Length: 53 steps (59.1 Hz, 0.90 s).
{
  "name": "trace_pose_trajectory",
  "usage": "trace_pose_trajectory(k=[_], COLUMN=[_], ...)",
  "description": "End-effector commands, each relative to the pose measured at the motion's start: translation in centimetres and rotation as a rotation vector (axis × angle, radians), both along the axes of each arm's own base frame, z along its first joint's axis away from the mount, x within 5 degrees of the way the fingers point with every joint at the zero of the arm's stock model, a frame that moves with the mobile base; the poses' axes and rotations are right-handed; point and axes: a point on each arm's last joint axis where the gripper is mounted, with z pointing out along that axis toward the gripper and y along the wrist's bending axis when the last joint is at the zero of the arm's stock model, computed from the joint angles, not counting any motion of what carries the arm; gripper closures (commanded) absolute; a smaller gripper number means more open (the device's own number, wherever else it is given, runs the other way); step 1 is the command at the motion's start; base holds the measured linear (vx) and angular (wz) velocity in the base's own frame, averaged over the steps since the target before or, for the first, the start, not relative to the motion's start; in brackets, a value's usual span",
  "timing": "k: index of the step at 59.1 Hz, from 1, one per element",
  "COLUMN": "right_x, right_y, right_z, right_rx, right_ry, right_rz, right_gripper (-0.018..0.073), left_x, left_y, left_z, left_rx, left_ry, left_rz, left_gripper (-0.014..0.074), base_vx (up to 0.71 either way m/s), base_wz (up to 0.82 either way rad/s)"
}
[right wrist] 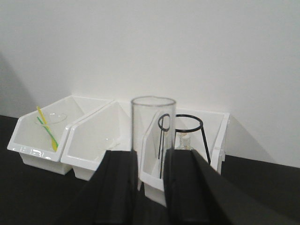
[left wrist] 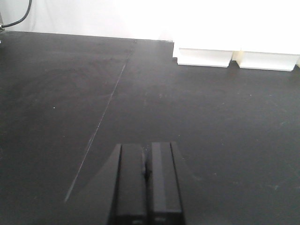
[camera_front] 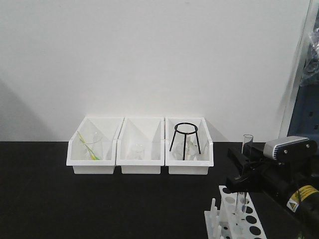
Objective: Flip and reinsert test tube from rack
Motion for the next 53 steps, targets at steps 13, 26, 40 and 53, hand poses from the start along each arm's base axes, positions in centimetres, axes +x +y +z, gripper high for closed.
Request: trace_pose_trajectory(k=[13,26,40,53], right_x=[0.1,0.9,-0.3,-1.6], right_y=[0.1,0.3,0.2,0.0], right_z=[2.0,0.4,-1.1,-3.3], right_rx=[0.042,0.043,0.010,0.027], right_ry=[-0.148,-0.125,-0.123,-0.123], right_rz=[0.021,0.033,0.035,0.034], right_gripper=[0.0456,0.0456,0.0456,0.0456], left_x=[0.1,0.1,0.1,0.1], left_y=[-0.1,-0.1,-0.1,-0.1], left_z=[0.8,0.8,0.8,0.8], left_rx=[0.004,0.004,0.004,0.004], left_ry=[-0.099,-0.099,-0.099,-0.099], left_rz=[-0.011,-0.011,-0.011,-0.011], left_gripper=[0.0603,0.0603,0.0603,0.0603], base_vx=[0.00,0.00,0.00,0.00], base_wz=[0.00,0.00,0.00,0.00])
